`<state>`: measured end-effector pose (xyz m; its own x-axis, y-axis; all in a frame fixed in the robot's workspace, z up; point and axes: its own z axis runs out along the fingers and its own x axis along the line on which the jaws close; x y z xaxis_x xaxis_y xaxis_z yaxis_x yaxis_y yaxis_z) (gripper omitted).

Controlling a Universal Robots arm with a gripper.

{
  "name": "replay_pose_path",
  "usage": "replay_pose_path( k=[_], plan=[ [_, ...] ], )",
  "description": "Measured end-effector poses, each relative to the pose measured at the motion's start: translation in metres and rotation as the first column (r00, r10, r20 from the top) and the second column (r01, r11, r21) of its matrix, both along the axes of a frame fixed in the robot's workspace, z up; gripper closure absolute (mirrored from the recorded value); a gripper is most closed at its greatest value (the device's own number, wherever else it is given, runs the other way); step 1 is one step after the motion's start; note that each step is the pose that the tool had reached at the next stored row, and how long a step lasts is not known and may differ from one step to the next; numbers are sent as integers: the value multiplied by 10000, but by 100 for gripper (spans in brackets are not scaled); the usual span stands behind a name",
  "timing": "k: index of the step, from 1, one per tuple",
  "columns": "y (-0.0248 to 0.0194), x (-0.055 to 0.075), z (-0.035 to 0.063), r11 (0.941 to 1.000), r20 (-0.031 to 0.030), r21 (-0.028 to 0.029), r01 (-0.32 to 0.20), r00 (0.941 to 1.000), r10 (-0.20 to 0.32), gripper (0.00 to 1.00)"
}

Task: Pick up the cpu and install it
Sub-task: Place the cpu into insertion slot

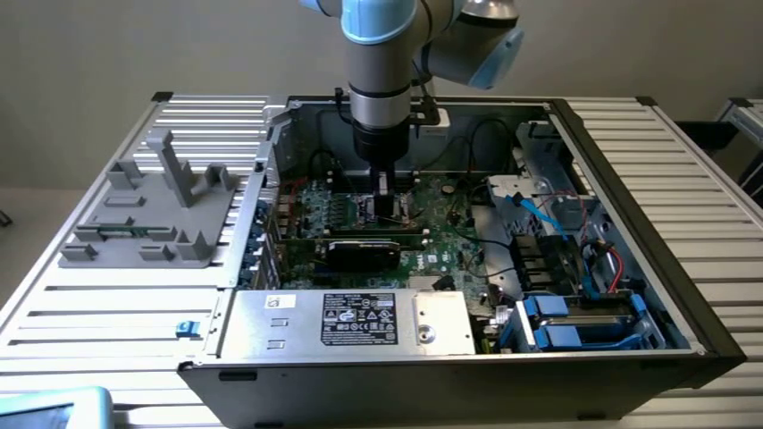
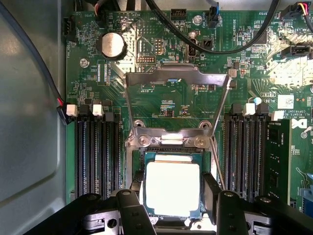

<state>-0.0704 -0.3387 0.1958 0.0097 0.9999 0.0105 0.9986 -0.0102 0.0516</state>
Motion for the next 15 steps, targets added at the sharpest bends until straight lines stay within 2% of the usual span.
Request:
replay_pose_path(
  k=[15],
  plan=[
    [-5, 8, 0, 10000, 0, 4, 0, 10000, 0, 44]
  ],
)
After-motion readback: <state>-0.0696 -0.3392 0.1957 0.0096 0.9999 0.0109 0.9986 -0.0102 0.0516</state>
